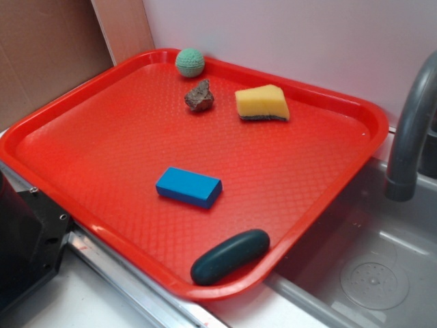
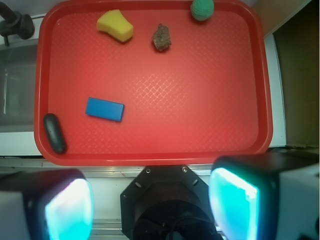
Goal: Grab the blue block.
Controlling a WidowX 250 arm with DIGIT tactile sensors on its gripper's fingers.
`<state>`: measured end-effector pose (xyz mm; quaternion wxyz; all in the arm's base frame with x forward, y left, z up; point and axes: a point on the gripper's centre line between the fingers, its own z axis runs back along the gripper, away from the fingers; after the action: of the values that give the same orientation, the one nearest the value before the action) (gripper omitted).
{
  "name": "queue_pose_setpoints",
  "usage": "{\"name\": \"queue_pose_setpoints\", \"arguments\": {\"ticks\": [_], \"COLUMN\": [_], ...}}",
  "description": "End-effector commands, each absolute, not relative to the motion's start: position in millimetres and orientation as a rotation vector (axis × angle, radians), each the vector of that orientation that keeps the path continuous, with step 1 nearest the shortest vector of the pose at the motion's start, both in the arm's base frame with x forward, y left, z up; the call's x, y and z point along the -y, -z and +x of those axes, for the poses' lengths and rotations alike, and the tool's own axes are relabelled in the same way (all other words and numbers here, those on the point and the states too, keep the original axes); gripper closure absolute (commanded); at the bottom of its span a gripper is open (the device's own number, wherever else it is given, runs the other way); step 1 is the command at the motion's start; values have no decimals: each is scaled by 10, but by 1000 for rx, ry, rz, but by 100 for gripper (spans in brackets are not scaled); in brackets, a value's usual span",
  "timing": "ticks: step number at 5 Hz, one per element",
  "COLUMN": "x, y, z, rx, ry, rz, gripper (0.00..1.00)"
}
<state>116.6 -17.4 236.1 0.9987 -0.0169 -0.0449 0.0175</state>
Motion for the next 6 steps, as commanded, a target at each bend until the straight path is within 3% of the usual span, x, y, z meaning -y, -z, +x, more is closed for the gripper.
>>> {"name": "queue_pose_setpoints", "arguments": {"ticks": [1, 3, 5, 6], "x": [174, 407, 691, 843], "y": [-2361, -2126, -1643, -1356], "z": [1166, 1451, 1573, 1634], "rx": [90, 149, 185, 89], "ry": [-35, 442, 922, 1156], "rz": [-34, 25, -212, -165], "gripper": [0, 0, 0, 0]}}
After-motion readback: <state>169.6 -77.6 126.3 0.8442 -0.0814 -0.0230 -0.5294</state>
